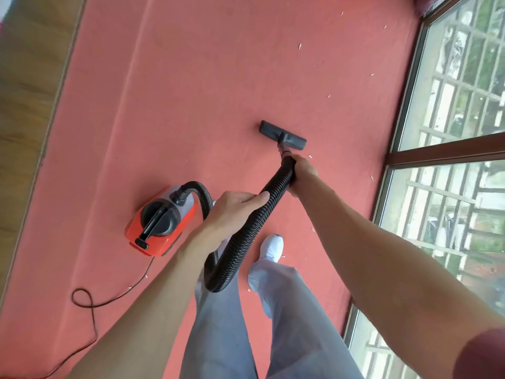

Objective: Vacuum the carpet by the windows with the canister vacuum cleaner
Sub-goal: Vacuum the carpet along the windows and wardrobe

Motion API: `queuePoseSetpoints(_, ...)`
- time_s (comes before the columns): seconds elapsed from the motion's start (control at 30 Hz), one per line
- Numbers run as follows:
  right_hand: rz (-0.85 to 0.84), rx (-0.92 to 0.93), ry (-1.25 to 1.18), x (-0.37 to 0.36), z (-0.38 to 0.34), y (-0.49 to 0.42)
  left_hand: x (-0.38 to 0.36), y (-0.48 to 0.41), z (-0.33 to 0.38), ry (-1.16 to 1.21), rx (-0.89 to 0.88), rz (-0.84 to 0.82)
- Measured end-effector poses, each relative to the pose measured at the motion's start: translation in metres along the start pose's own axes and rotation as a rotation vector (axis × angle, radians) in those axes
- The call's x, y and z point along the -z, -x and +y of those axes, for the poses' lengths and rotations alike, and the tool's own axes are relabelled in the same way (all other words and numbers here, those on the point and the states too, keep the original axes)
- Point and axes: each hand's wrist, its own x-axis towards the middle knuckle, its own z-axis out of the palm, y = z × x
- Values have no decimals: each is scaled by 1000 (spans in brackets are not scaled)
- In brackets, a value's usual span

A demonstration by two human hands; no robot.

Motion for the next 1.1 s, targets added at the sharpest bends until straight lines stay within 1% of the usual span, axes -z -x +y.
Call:
queuePoseSetpoints(0.1,47,-23,-126,20,-6,11,0,5,18,-1,-24,-82)
queuePoseSetpoints(0.17,42,-25,-184,38,-7,16,2,9,28,1,-28,-136)
queuePoseSetpoints(0.3,16,-64,-190,68,0,7,-7,7,42,-76,-11,-209)
queuePoseSetpoints(0.37,27,-110,-200,81,6,-1,-19,1,43,-125,9,-184)
queuePoseSetpoints(0.5,25,-196,-192,100,22,-30,-54,-11,28,-186,44,-75)
queuePoseSetpoints(0.63,-10,-174,-267,114,25,-43,-78,-15,11,-209,36,-50)
queuePoseSetpoints(0.7,-64,-180,-352,120,20,-36,-83,-16,8,-203,32,-53)
queuePoseSetpoints(0.8,-200,-188,-472,132,16,-22,-83,-17,17,-197,41,-104)
queuePoseSetpoints(0.9,-299,-211,-491,144,17,-14,-76,-20,31,-239,34,-157)
queuePoseSetpoints(1.0,-326,-202,-444,143,20,-20,-70,-23,37,-288,37,-191)
queuePoseSetpoints(1.1,-290,-182,-394,131,20,-31,-70,-27,28,-315,49,-138)
